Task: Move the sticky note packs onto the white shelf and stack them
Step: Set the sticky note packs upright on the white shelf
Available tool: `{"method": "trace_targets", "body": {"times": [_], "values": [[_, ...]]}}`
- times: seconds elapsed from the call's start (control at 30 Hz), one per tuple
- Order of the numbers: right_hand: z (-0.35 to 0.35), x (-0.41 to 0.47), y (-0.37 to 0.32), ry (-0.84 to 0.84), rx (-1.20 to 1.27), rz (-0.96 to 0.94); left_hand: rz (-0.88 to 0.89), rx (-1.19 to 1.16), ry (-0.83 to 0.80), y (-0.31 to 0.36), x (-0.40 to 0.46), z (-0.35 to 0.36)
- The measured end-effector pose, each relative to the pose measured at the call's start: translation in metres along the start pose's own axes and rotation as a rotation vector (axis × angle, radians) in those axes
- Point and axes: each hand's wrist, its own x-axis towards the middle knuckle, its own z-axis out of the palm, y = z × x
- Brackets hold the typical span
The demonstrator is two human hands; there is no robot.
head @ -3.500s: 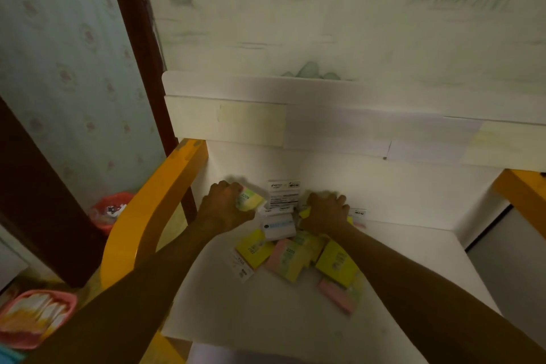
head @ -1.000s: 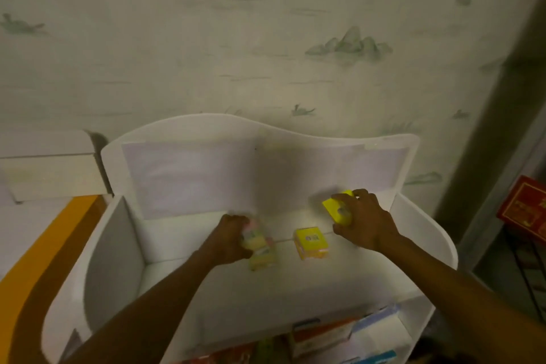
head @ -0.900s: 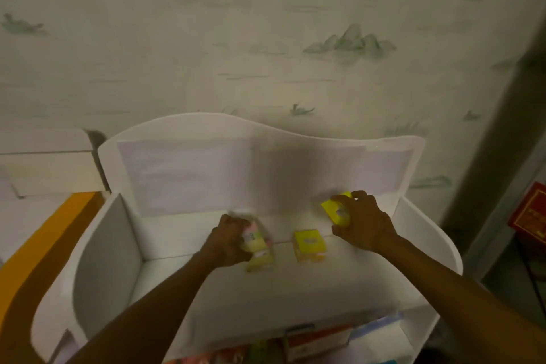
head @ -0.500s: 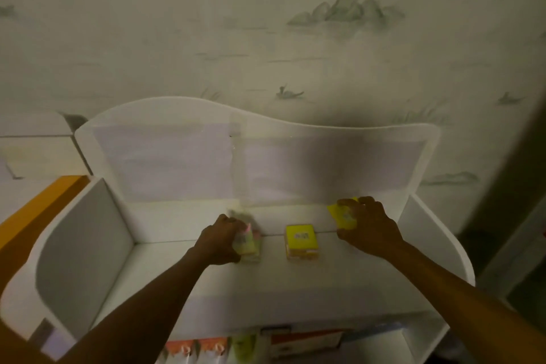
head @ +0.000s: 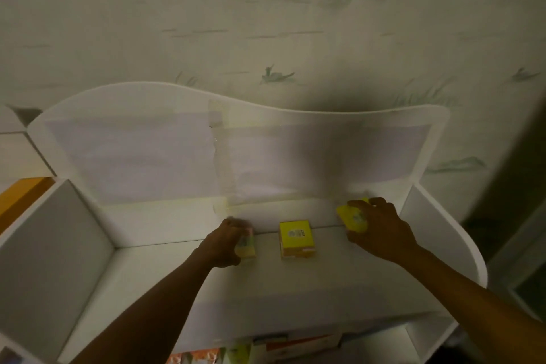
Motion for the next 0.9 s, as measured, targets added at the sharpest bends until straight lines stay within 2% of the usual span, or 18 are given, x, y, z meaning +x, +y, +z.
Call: {"method": "trace_targets", "body": {"times": [0.23, 0.43, 0.77, 0.9], "values": [[-0.004, 0.003, 0.010, 0.000, -0.004, 0.022, 0.049, 0.014, 0.009, 0.001, 0.003, 0.007], [-0.008, 0.007, -0.002, 0.003, -0.001, -0.022, -0.052, -0.004, 0.002, 0.008, -0.010, 0.000], [0.009, 0.027, -0.058, -0.063, 0.007, -0.092, -0.107, 0.107, 0.237, 0.017, -0.045, -0.094], [0.030, 0.030, -0.080, -0.092, -0.004, -0.098, -0.159, 0.154, 0.271, 0.020, -0.061, -0.124]]}}
